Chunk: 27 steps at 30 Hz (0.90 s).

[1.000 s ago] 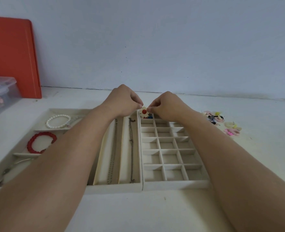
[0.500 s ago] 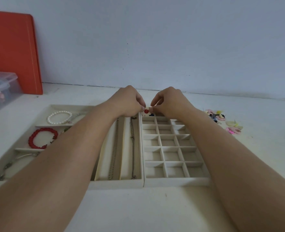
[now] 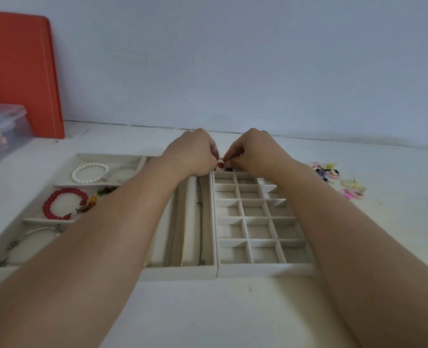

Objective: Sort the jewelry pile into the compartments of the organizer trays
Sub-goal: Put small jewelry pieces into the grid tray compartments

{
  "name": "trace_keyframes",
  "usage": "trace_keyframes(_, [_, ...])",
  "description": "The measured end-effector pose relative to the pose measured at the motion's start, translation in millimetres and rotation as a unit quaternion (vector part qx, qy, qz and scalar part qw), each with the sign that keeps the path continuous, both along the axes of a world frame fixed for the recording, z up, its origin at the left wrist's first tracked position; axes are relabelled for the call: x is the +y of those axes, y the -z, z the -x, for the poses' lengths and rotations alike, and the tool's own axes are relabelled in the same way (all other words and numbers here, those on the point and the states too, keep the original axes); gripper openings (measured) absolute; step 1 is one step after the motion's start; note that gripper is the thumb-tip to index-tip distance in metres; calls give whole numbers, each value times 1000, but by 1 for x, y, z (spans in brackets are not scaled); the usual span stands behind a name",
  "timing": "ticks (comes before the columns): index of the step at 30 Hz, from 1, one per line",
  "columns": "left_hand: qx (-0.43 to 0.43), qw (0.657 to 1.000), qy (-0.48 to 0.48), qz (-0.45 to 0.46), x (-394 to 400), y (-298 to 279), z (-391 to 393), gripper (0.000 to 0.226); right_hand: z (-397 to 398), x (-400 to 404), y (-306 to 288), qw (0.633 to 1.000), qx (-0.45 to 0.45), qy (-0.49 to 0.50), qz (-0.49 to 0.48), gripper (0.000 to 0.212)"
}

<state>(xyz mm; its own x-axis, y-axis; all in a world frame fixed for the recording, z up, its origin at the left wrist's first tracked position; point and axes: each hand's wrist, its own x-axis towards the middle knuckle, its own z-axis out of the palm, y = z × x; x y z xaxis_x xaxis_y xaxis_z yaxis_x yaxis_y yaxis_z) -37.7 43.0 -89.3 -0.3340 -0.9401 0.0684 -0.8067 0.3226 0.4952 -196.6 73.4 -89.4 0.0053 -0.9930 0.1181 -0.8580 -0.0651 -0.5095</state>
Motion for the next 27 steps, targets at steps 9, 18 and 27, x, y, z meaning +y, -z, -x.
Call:
trace_keyframes(9, [-12,999,-33,40,9,0,7,10,1,-2,2,999,16,35,6,17])
trace_keyframes(18, [-18,995,-55,85,9,-3,6,12,1,-3,5,998,41,43,25,13])
trace_keyframes(27, [-69,995,-29,68,9,-4,4,14,2,-3,4,998,44,43,28,6])
